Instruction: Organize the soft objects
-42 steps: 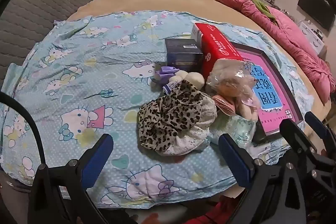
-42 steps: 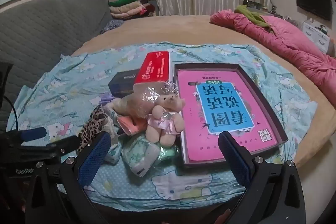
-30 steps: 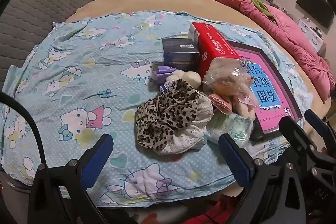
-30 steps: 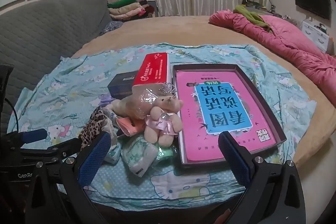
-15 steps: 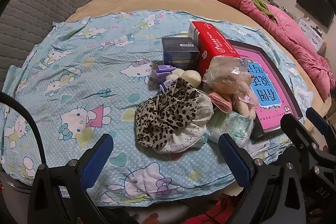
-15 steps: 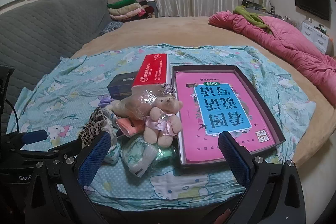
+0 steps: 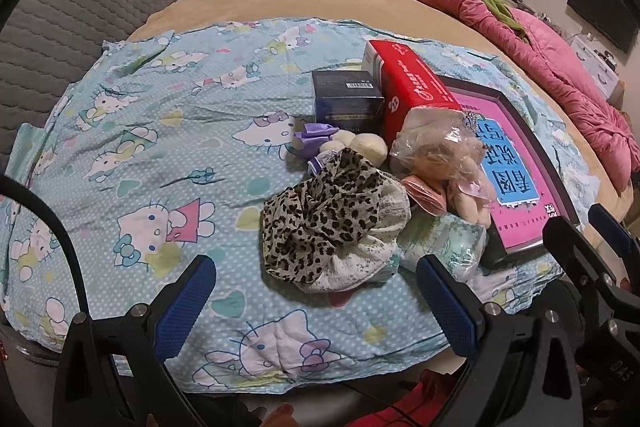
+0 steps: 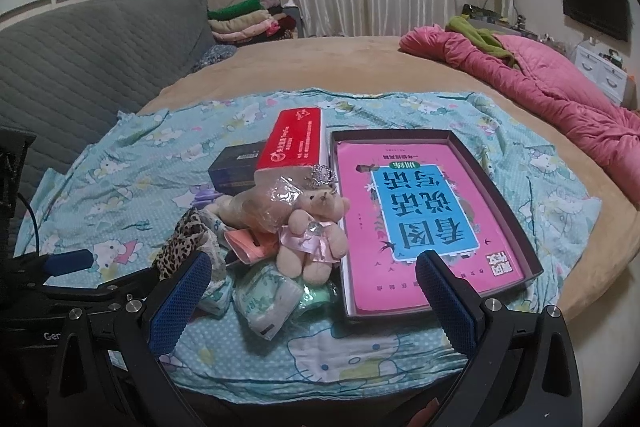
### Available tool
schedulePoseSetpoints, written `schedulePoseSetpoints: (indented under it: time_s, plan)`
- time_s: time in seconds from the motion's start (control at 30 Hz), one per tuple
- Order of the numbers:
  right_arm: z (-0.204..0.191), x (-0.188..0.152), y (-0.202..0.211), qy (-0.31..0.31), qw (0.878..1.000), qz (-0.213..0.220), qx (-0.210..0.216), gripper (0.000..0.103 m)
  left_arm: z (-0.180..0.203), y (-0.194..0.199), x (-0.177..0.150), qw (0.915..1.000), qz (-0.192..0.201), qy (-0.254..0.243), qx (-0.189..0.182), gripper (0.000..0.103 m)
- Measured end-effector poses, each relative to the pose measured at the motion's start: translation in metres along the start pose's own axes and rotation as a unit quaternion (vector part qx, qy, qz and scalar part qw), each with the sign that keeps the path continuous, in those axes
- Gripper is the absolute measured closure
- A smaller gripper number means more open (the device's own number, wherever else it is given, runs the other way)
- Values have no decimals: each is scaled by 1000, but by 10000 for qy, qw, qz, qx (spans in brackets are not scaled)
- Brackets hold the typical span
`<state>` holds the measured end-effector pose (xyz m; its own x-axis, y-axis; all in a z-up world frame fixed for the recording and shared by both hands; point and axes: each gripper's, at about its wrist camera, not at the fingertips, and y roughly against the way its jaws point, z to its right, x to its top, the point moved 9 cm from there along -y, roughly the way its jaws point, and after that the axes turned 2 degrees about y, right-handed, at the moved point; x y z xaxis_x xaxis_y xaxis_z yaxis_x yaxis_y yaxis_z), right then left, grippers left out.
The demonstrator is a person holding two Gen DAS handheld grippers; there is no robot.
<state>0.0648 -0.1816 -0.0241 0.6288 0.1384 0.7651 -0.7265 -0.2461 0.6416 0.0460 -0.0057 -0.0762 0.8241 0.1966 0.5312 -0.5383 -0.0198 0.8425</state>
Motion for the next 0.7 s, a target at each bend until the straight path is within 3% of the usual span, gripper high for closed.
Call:
schedulePoseSetpoints:
  time_s: [0.7]
  plan:
    - [0, -2, 0, -26, 10000, -19, 21, 1, 1, 1, 0, 10000, 17, 0, -20, 2]
